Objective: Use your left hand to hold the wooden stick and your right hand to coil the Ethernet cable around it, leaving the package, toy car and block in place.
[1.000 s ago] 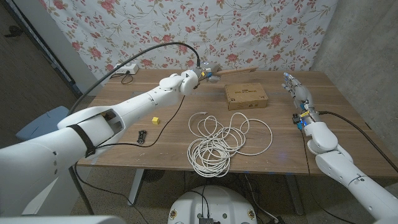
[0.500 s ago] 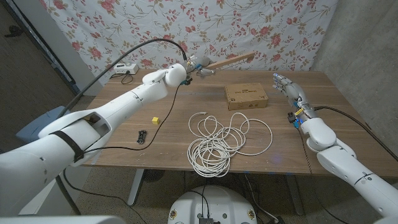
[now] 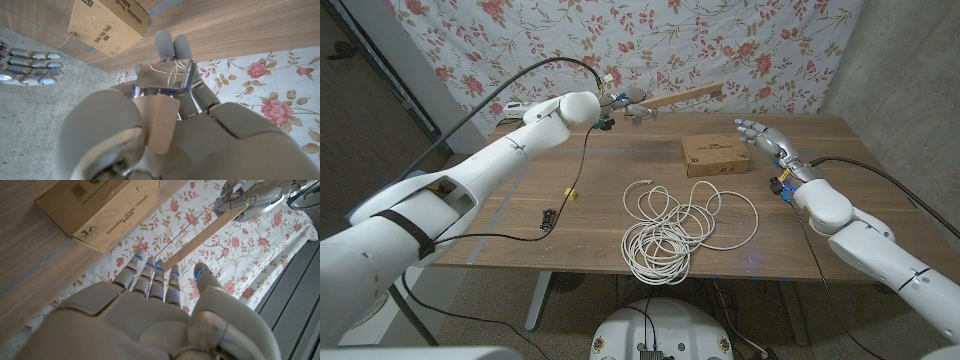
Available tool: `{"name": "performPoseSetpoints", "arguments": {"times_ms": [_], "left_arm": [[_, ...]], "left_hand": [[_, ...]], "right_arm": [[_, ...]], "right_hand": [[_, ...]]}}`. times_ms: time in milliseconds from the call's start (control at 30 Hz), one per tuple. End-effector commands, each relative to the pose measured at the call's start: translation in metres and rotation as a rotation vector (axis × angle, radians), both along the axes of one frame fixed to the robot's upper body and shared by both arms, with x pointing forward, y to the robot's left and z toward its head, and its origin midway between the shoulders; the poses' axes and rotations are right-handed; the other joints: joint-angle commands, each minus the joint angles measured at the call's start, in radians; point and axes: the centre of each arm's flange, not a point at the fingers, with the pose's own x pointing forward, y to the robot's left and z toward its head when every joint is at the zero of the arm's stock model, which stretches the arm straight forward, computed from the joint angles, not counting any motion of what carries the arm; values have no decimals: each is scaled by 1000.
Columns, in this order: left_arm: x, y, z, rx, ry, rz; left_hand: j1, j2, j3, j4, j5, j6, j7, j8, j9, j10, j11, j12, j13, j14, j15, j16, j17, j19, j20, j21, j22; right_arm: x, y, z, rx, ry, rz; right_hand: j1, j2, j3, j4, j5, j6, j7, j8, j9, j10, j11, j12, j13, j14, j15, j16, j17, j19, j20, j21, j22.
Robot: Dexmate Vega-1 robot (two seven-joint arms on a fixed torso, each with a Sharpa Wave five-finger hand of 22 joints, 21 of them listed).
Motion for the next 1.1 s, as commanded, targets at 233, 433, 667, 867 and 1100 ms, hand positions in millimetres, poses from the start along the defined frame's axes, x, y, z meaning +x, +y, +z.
{"name": "performPoseSetpoints", "arguments": {"times_ms": [233, 433, 667, 867, 1100], "left_arm": [[-9, 23, 26, 21, 118, -62], [-13, 29, 34, 28, 150, -82], [-20, 34, 45, 53, 176, -93], [-26, 36, 52, 97, 200, -89], [-33, 35, 59, 151, 207, -83]], "left_hand": [[-6, 7, 2, -8, 6, 9, 15, 3, -1, 3, 10, 8, 3, 23, -42, 279, 269, -3, 5, 7, -13], [-7, 11, 0, -9, 7, 9, 15, 2, -5, 3, 11, 10, 3, 18, -41, 292, 269, -5, 6, 12, -24], [-8, 14, -2, -10, 7, 10, 17, 3, -9, 1, 13, 10, 3, 14, -41, 304, 269, -8, 9, 16, -33], [-9, 15, -5, -11, 8, 11, 19, 1, -16, -1, 14, 11, 3, 5, -41, 314, 269, -14, 12, 20, -42], [-12, 8, -12, -12, 9, 16, 7, -6, -35, -14, 26, 9, 3, -16, -29, 328, 269, -32, 24, 22, -57]], "right_arm": [[-3, 62, 20, -295, 2, -24], [-3, 84, 24, -409, -2, -38], [-3, 106, 25, -518, -5, -37], [-5, 122, 24, -600, -11, -46], [-2, 141, 19, -687, -5, -35]], "right_hand": [[37, -6, 15, -1, -3, 12, -3, 4, 3, 5, -8, -1, 3, 5, -13, 0, 7, 0, 19, -3, 1], [49, -7, 17, 0, -5, 13, -6, 3, 4, 5, -13, -2, 3, 3, -15, -1, 9, -1, 21, -4, 1], [61, -9, 20, 1, -6, 11, -8, 2, 4, 4, -15, -3, 3, -4, -20, -4, 10, -2, 25, -5, 1], [75, -12, 22, 1, -8, 6, -12, -1, 4, -4, -18, -7, 4, -12, -27, -7, 11, -2, 24, -6, 1], [91, -16, 24, 1, -8, -2, -17, -5, 5, -13, -22, -11, 4, -19, -33, -11, 11, -3, 22, -7, 1]]}}
